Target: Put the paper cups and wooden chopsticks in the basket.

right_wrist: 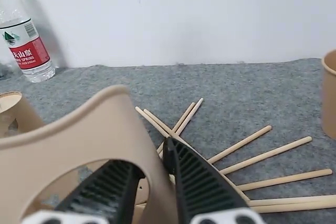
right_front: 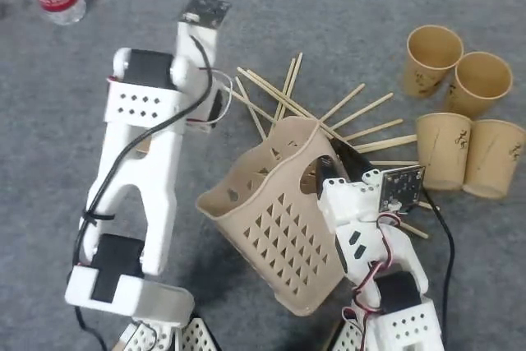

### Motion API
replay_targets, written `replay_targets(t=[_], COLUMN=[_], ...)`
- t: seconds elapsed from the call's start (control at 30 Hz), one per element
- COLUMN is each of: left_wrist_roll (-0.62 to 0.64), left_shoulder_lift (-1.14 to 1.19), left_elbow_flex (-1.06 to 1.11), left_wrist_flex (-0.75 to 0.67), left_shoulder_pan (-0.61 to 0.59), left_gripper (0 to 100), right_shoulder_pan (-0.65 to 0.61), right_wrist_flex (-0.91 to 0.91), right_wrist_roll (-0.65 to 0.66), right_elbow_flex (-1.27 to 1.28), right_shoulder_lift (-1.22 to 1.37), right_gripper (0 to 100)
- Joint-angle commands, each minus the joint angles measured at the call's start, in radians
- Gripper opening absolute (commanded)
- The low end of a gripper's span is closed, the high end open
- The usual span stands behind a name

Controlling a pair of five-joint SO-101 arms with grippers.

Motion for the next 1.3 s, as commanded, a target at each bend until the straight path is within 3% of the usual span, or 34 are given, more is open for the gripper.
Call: replay_targets(t=[0.0, 0.1, 0.2, 0.37, 0.7, 0.9, 1.27], left_wrist_roll=[-0.078, -0.137, -0.137, -0.021, -0.021, -0.021, -0.025], left_shoulder_lift=[-0.008, -0.014, -0.023, -0.132, -0.399, -0.404, -0.402], left_elbow_flex=[0.019, 0.145, 0.211, 0.206, 0.272, 0.479, 0.549], left_wrist_flex=[0.029, 0.029, 0.029, 0.028, 0.026, -0.021, -0.103], left_shoulder_pan=[0.023, 0.087, 0.11, 0.063, 0.107, 0.218, 0.284], left_gripper=[1, 2, 10, 20, 22, 25, 25], right_shoulder_pan=[-0.007, -0.007, -0.007, -0.007, -0.007, -0.008, -0.008], right_wrist_flex=[-0.008, -0.007, -0.005, -0.001, 0.002, 0.002, -0.054], right_wrist_roll=[0.017, 0.017, 0.018, 0.02, 0.02, 0.02, 0.02], right_elbow_flex=[0.018, 0.018, 0.018, 0.018, 0.018, 0.018, 0.018], right_shoulder_lift=[-0.019, -0.019, -0.019, -0.019, -0.019, -0.019, -0.019], right_gripper=[0.9, 0.9, 0.9, 0.9, 0.9, 0.9, 0.8])
